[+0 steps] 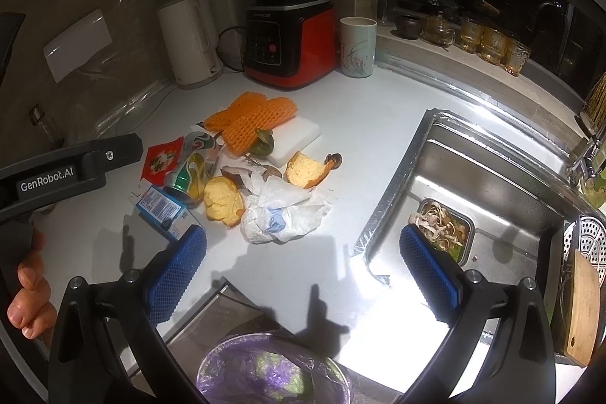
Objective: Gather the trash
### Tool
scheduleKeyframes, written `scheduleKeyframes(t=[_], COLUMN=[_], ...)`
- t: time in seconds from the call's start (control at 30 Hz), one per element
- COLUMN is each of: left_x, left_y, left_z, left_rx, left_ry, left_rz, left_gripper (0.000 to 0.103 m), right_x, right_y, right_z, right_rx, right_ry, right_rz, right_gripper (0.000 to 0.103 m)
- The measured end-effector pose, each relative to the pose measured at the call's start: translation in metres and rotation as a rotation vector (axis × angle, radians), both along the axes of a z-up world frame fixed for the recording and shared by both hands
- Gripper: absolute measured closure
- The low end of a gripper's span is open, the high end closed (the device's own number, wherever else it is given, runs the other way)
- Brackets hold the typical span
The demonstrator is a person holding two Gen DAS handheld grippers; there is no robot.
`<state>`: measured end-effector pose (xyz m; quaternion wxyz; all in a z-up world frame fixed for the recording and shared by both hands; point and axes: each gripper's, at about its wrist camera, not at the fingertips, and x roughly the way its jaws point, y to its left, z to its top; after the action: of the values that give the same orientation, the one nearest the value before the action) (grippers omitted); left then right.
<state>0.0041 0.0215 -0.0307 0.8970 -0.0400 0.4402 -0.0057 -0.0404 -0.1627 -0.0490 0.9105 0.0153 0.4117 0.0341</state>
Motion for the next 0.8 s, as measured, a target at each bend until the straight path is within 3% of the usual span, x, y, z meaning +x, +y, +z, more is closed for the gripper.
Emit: scheduleKeyframes(t=[0.8], left_x=[0.0004], left_y=[0.0045], left_z=[-0.0067], left_rx=[0.004], left_ry=[0.016], left_rz=[0.013], left_gripper=[0.007], right_x=[-0.0002], right_y=[0.0056], right_z=[-0.0024], right_rx=[-0.003], right_ry=[0.008], right_rz=[0.012], right_gripper=[0.002])
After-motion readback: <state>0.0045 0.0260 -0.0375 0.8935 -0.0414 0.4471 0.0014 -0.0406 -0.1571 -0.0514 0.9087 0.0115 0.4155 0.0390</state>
